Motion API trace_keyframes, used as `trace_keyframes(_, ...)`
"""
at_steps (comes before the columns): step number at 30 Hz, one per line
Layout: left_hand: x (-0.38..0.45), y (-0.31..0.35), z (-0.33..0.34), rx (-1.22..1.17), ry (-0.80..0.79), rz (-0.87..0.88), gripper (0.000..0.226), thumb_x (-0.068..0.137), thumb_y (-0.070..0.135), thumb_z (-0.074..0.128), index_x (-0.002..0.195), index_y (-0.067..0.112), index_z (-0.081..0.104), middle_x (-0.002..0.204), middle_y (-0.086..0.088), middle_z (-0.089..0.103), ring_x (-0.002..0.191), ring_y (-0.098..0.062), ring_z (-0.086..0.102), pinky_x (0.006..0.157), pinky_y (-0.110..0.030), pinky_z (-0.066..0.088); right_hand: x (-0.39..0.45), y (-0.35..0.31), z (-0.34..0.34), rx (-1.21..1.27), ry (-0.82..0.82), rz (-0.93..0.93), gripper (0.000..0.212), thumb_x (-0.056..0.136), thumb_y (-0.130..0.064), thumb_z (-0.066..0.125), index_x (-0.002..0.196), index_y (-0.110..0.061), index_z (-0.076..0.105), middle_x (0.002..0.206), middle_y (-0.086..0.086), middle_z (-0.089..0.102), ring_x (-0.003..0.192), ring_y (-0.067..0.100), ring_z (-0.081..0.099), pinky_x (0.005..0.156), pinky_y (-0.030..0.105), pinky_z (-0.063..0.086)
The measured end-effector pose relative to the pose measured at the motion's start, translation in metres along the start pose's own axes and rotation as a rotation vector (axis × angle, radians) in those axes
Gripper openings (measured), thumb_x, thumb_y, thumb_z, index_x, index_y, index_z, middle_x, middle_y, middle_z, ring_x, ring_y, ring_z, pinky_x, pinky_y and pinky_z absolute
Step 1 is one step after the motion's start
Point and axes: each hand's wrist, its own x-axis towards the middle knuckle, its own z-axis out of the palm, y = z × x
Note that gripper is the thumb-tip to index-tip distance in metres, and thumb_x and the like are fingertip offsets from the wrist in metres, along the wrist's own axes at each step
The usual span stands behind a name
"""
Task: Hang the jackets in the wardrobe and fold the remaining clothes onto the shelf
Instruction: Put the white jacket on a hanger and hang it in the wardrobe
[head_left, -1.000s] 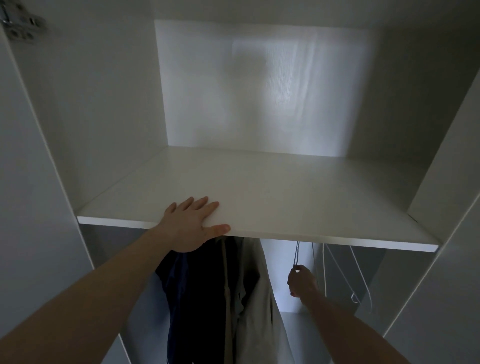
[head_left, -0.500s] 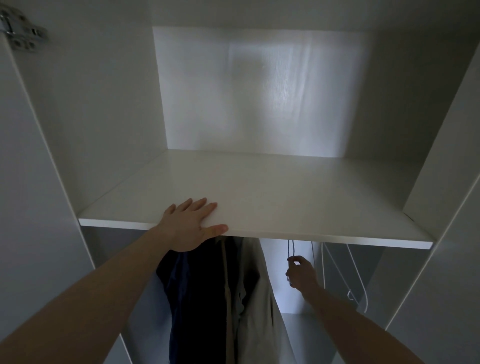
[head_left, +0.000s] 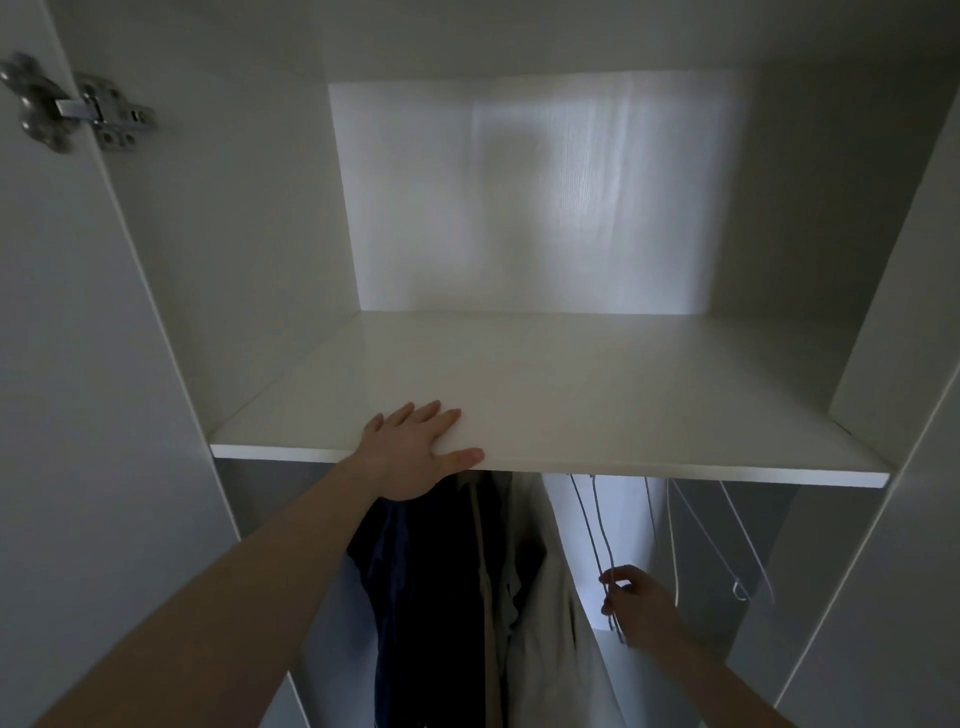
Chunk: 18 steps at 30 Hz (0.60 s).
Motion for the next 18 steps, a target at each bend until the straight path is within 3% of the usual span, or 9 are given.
trace_keyframes(3,-0.005,0.002,-0.001,-0.01,0.027,0.0,0.098,0.078,0.094,0.018,0.161,0.043,0.009,0.17,0.012,0.004,0.157,-0.021,0.004,0.126,-0.05,0.002,-0.022,0.016,-0.005,-0.018,-0.055,0.015,0.019,0.096,0.014,0.051,0.091,0.002,0.065,0.057,0.01,0.067,0.038,0.019,0.053,0.038,0.022,0.04)
trace_keyframes(6,-0.007,0.003,0.0,-0.018,0.042,0.014,0.098,0.078,0.094,0.017,0.161,0.042,0.011,0.17,0.011,0.005,0.157,-0.022,0.006,0.126,-0.051,0.004,-0.057,0.014,-0.012,-0.162,-0.072,0.013,0.022,0.093,0.005,0.053,0.09,-0.01,0.069,0.062,0.005,0.071,0.04,0.009,0.055,0.037,0.018,0.04)
trace_keyframes(10,-0.007,-0.001,0.008,-0.036,0.111,0.02,0.098,0.078,0.095,0.016,0.16,0.042,0.016,0.17,0.011,0.01,0.157,-0.023,0.011,0.125,-0.051,0.008,-0.114,-0.003,-0.014,-0.265,-0.008,-0.002,0.03,0.094,0.001,0.048,0.087,-0.017,0.072,0.07,-0.006,0.073,0.067,0.019,0.059,0.054,0.024,0.039)
trace_keyframes(13,-0.009,-0.002,0.016,-0.022,0.19,0.048,0.086,0.088,0.087,0.021,0.16,0.039,0.021,0.169,0.008,0.015,0.155,-0.026,0.016,0.124,-0.049,0.011,-0.162,-0.013,-0.019,-0.258,0.038,-0.003,0.028,0.093,-0.001,0.052,0.092,-0.019,0.074,0.066,-0.012,0.07,0.069,0.018,0.055,0.051,0.023,0.038)
trace_keyframes(18,-0.035,0.007,0.042,-0.107,0.379,0.143,0.076,0.096,0.06,0.053,0.158,0.022,0.031,0.167,-0.004,0.024,0.154,-0.033,0.016,0.125,-0.052,0.003,-0.243,-0.01,-0.026,-0.304,0.114,-0.068,0.029,0.098,-0.011,0.054,0.099,-0.03,0.075,0.084,-0.008,0.076,0.065,0.004,0.063,0.069,0.023,0.048)
